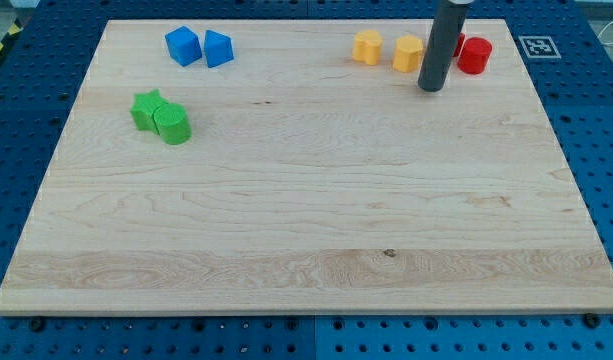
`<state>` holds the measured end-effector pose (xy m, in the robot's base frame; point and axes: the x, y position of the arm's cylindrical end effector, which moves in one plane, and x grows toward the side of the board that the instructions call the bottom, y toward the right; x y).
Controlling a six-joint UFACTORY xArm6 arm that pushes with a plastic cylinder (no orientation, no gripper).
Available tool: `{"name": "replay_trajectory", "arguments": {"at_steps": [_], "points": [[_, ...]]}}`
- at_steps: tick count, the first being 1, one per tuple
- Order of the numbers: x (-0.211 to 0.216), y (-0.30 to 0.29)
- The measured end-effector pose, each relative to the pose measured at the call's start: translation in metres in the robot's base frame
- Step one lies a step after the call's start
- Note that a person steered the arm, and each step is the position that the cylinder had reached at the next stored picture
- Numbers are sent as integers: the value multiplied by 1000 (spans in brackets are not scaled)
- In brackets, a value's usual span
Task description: Push the yellow hexagon and the yellow heart towards the top center of the board
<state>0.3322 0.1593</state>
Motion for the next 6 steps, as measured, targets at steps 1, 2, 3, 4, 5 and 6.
{"name": "replay_trajectory", "arguments": {"at_steps": [1,2,3,4,5,6], "points": [[-1,8],[-11,10],[-26,10],[-34,10],[-42,-2],[-49,-26]]}}
